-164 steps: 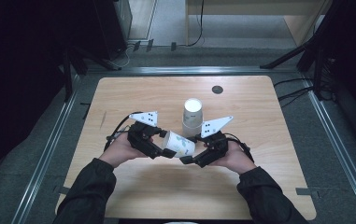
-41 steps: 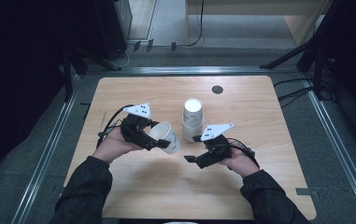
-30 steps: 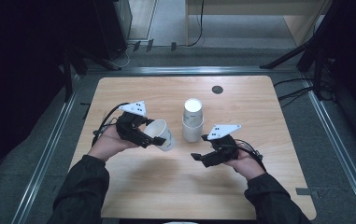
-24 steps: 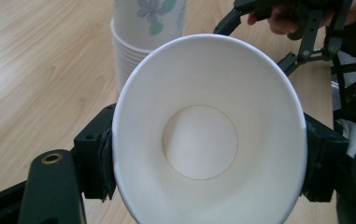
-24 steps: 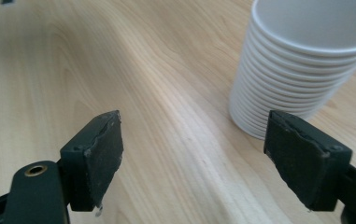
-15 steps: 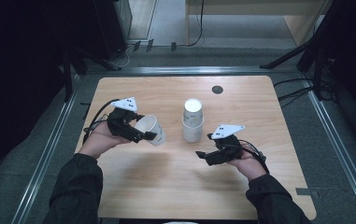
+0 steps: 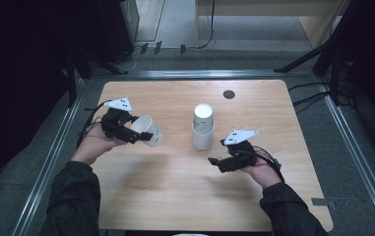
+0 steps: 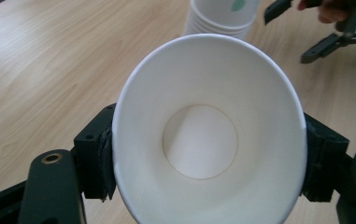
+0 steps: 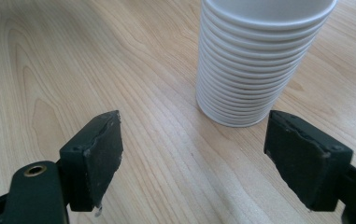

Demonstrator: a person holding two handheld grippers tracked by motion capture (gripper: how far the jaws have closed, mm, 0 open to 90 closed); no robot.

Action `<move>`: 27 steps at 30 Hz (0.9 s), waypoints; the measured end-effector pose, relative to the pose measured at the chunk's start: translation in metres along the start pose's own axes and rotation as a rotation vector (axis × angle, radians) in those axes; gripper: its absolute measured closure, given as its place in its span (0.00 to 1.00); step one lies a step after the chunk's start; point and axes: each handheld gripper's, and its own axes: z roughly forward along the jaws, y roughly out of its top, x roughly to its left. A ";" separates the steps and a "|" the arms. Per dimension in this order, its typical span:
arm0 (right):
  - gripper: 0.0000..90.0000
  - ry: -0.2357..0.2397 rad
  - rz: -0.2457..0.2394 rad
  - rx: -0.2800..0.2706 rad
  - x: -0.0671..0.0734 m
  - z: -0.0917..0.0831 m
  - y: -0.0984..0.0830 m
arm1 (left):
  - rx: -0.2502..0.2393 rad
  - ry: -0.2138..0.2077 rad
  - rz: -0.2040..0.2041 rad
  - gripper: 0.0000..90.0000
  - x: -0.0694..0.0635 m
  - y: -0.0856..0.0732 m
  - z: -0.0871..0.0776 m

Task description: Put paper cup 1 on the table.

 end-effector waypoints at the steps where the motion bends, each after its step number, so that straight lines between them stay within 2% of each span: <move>1: 0.22 0.000 0.001 0.001 0.000 0.000 0.000 | 0.000 0.005 -0.007 0.27 0.003 -0.002 -0.001; 7: 0.22 -0.009 -0.006 0.004 -0.001 -0.001 -0.001 | 0.043 0.070 -0.049 0.27 0.018 -0.017 -0.005; 15: 0.21 -0.004 -0.007 0.008 -0.001 0.000 -0.001 | 0.050 0.125 -0.098 0.27 0.031 -0.029 -0.015; 16: 0.21 -0.003 -0.005 0.006 -0.001 0.000 -0.001 | 0.054 0.144 -0.106 0.27 0.034 -0.030 -0.016; 20: 0.21 0.007 -0.004 0.004 0.000 -0.001 0.000 | 0.120 0.235 -0.107 0.27 0.040 -0.033 -0.012; 24: 0.21 0.011 -0.004 0.012 0.000 0.000 0.000 | 0.155 0.261 -0.114 0.27 0.046 -0.036 -0.006; 27: 0.21 0.012 -0.008 -0.002 0.000 -0.001 0.000 | 0.193 0.286 -0.124 0.27 0.051 -0.038 0.000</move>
